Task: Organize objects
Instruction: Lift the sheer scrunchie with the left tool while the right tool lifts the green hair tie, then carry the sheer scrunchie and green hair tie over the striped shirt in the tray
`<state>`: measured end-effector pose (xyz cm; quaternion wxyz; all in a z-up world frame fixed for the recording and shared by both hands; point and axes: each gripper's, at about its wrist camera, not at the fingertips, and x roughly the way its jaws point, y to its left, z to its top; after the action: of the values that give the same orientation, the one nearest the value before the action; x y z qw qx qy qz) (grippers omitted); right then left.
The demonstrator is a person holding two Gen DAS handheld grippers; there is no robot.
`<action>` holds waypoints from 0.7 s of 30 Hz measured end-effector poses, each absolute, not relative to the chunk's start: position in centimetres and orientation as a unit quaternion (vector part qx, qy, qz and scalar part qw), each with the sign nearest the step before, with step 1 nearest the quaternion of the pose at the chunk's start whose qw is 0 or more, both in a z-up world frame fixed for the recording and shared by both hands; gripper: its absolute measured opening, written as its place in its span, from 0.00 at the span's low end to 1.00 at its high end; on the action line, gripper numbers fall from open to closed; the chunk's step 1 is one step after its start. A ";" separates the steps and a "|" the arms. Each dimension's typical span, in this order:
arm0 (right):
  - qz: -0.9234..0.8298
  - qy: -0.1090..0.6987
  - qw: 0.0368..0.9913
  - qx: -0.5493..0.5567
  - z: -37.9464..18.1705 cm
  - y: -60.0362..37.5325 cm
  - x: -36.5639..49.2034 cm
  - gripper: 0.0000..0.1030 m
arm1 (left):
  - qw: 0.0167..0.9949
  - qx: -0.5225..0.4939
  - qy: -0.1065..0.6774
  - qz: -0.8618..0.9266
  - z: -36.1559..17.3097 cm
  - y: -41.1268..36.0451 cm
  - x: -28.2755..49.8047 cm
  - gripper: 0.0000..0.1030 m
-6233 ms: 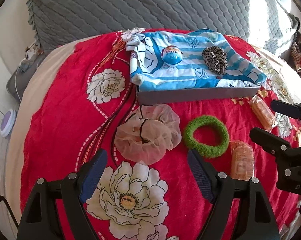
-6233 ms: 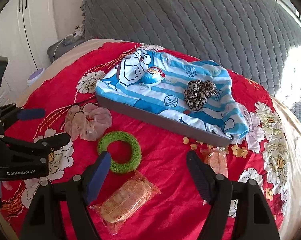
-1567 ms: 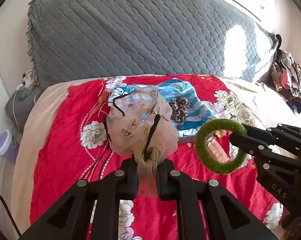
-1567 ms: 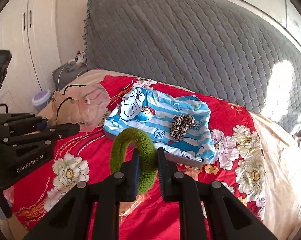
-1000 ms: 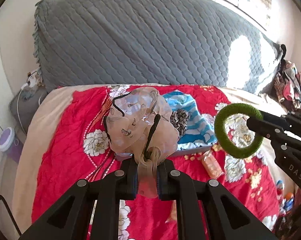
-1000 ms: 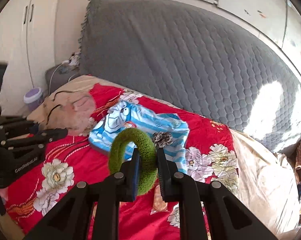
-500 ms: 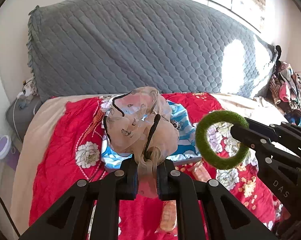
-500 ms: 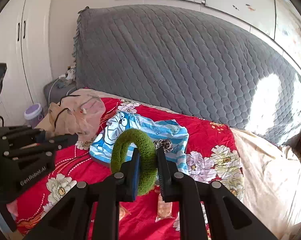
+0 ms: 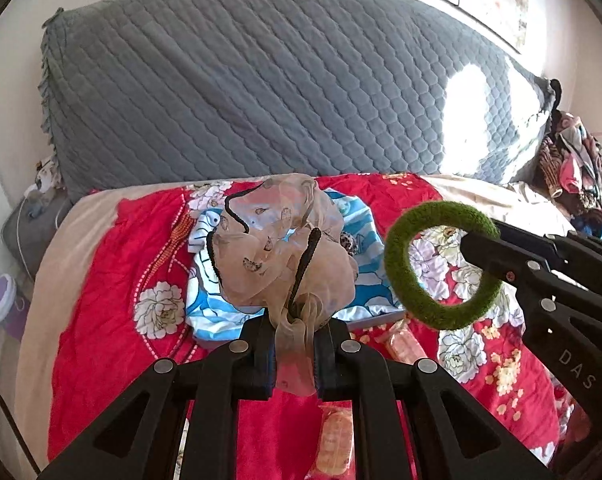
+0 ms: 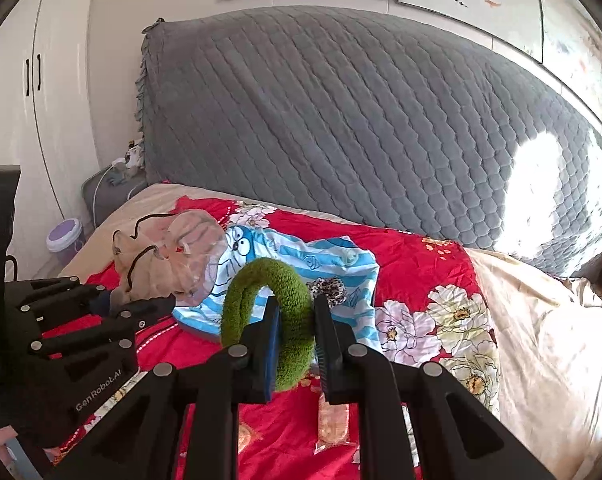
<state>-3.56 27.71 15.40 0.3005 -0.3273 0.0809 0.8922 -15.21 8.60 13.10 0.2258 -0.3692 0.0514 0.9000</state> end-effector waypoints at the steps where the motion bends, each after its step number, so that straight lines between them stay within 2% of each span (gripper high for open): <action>1: 0.891 0.082 0.302 -0.328 15.3 27.9 -3.6 0.16 | 0.225 -0.369 0.052 0.900 13.0 8.6 -15.4 0.13; 21: 0.886 0.090 0.303 -0.340 13.5 30.2 -5.8 0.16 | 0.231 -0.373 0.059 0.897 11.4 10.4 -19.4 0.13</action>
<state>-5.84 30.19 13.46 0.3034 -0.3400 0.0901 0.8856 -19.39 10.36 11.44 0.2314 -0.3726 0.0586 0.8968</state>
